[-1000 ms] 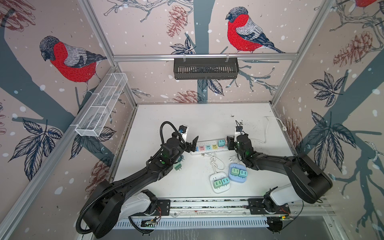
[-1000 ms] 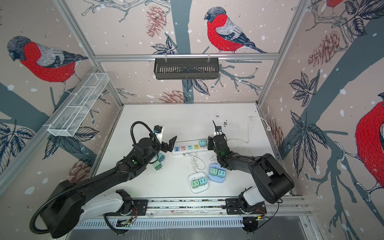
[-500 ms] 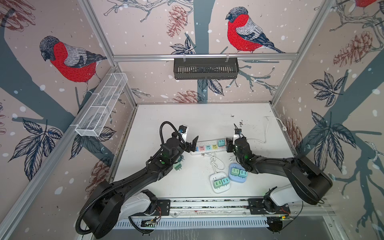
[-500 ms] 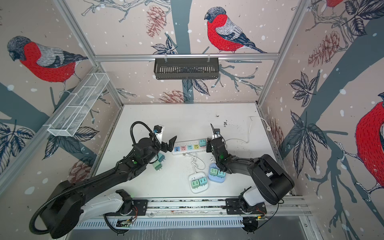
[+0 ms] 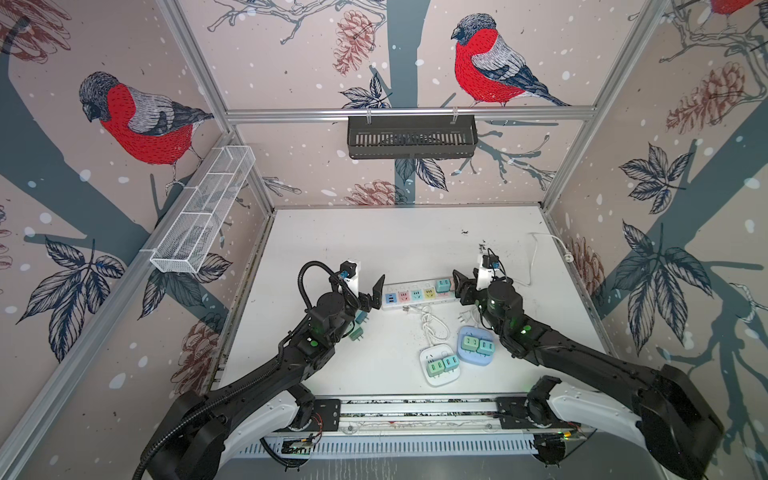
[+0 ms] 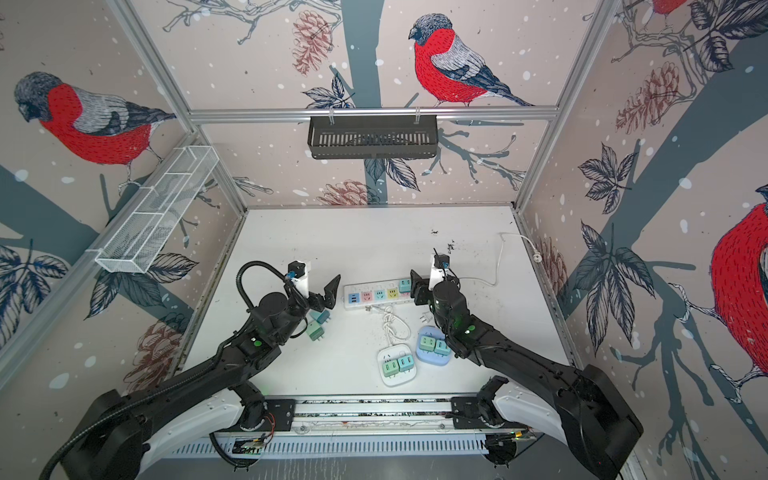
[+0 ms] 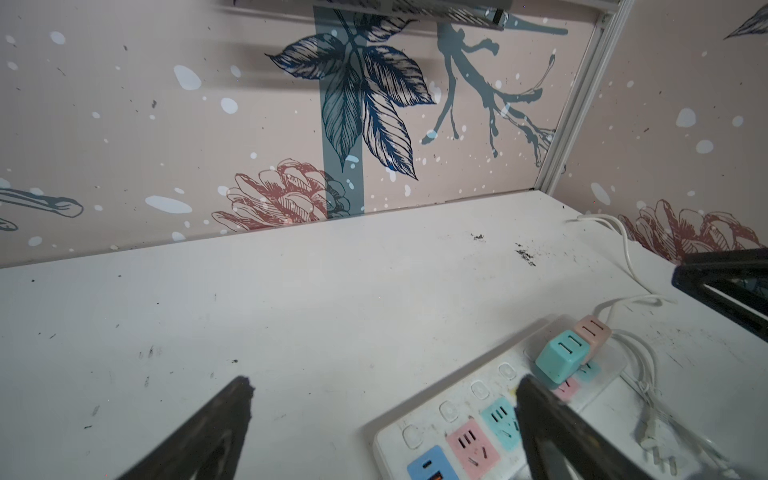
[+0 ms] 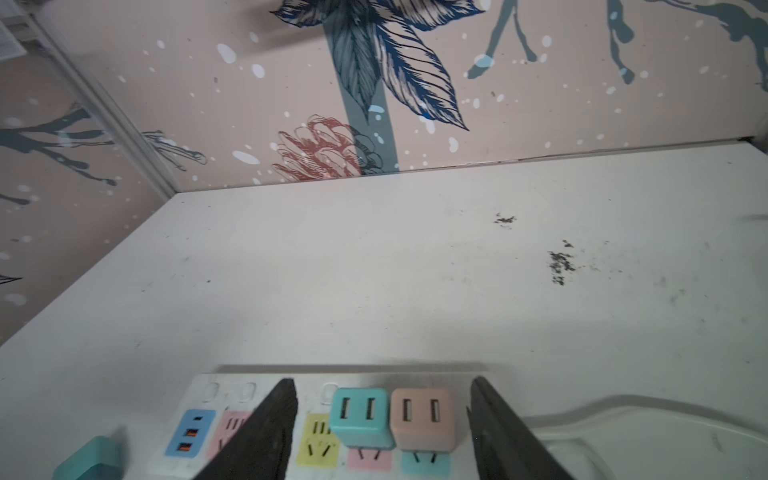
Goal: Insert the plug
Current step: 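Move the right gripper past the strip toward the loose teal adapter, then lower the right gripper and close it on the loose teal adapter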
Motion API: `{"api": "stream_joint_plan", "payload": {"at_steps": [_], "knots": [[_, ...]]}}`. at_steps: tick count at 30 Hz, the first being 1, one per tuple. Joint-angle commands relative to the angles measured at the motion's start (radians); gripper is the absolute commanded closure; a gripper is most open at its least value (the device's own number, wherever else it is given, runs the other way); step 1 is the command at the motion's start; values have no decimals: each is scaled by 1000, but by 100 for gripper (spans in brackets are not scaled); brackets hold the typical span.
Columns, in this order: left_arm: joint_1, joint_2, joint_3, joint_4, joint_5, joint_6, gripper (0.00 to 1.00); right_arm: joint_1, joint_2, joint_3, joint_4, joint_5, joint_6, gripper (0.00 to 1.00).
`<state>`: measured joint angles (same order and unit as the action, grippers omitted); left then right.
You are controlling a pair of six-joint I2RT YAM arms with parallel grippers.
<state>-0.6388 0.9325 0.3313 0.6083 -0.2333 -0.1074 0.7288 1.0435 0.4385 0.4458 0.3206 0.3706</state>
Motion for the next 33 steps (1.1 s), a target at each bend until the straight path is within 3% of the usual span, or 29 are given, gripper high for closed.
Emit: {"api": "stream_joint_plan", "payload": {"at_steps": [1,6,13,15,18,24,33], "knots": [[2,-26,-26,132,-27,-20,2,70,-22,0,29,-57,-1,32],[2,-68,-52,171,25,-5,2,208,42,34,75,-74,-28,32],[4,-65,-62,154,-173,-73,2,332,256,131,94,-40,-50,33],[21,-62,-68,116,-265,-137,2,354,333,165,103,-43,-49,34],[88,-72,-81,63,-284,-226,2,387,467,245,83,-41,-54,36],[99,-109,-74,13,-382,-258,2,450,717,450,-22,-9,-80,39],[99,-136,-79,-21,-449,-309,2,457,925,623,-58,-142,-95,40]]}}
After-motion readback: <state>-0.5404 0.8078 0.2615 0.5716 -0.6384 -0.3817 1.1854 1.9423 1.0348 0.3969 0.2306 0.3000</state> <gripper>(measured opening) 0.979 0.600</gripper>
